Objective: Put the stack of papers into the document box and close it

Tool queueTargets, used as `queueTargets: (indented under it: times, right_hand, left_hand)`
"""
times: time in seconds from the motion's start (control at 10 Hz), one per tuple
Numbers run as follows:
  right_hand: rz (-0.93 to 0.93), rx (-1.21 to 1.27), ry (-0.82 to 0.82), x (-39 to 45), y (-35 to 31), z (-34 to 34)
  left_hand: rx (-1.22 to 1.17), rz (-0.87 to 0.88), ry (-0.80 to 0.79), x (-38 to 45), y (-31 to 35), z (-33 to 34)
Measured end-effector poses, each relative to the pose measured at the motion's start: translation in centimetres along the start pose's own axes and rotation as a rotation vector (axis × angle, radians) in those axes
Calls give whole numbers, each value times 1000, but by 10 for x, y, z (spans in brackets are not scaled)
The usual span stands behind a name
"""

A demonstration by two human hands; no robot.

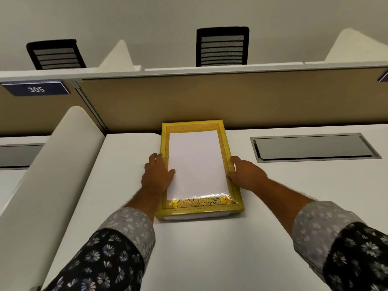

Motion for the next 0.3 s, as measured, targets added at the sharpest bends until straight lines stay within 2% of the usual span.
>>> queueTargets:
  times: [0.3]
  right_hand:
    - [-15, 81, 156, -83, 44, -4]
  left_hand:
    - [-55, 304, 243, -113, 73, 5]
Point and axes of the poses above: each hand's wrist, its own x-axis towards the middle knuckle, its own z-axis out of the palm, y = z × x, the point moved 10 cm from there along x, towards the middle knuckle, and after that the axes turned 12 degrees about z, right-handed, at the moved point
